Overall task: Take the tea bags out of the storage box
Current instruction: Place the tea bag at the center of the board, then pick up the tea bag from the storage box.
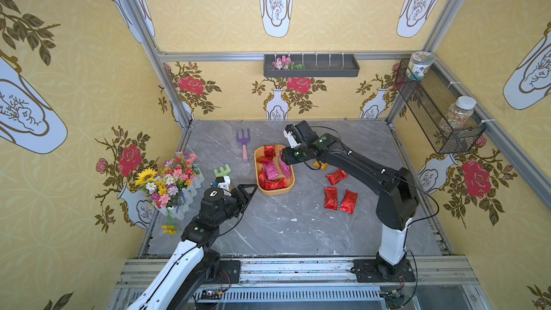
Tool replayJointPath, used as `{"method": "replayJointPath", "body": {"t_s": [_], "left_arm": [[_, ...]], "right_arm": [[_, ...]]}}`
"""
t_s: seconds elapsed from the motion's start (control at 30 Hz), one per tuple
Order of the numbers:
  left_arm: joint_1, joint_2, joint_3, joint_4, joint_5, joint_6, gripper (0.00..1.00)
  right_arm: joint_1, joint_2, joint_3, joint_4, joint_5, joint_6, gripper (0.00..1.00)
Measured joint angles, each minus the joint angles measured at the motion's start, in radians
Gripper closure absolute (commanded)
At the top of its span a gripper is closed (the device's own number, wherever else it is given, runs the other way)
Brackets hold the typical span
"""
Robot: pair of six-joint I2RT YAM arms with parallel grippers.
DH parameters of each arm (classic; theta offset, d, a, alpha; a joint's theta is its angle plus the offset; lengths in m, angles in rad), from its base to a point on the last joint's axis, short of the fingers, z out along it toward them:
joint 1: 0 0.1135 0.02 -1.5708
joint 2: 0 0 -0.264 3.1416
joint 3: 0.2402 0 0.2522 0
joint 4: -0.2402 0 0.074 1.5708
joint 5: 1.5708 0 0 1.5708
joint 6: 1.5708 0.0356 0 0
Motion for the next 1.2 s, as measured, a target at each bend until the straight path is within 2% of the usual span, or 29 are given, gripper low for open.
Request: {"method": "replayJointPath", "body": {"t_s": [0.47,1.0,1.2], "left_arm": [[0.001,-0.04,-0.004,-0.067,0.001,-0.013,0.34],[0.001,-0.018,0.043,-0.097,0.008,0.005,0.34],[0.001,-0.005,0.047,-0.104,0.008,0.013,0.34]], "right_arm": [[-0.007,0.32,0.306,0.056,0.014,-0.113,0.49],[-0.023,0.463,0.507,0.03,0.034,-0.217,0.46],[-0.026,0.49,0.537,0.027,0.032,-0.223,0.46]]}}
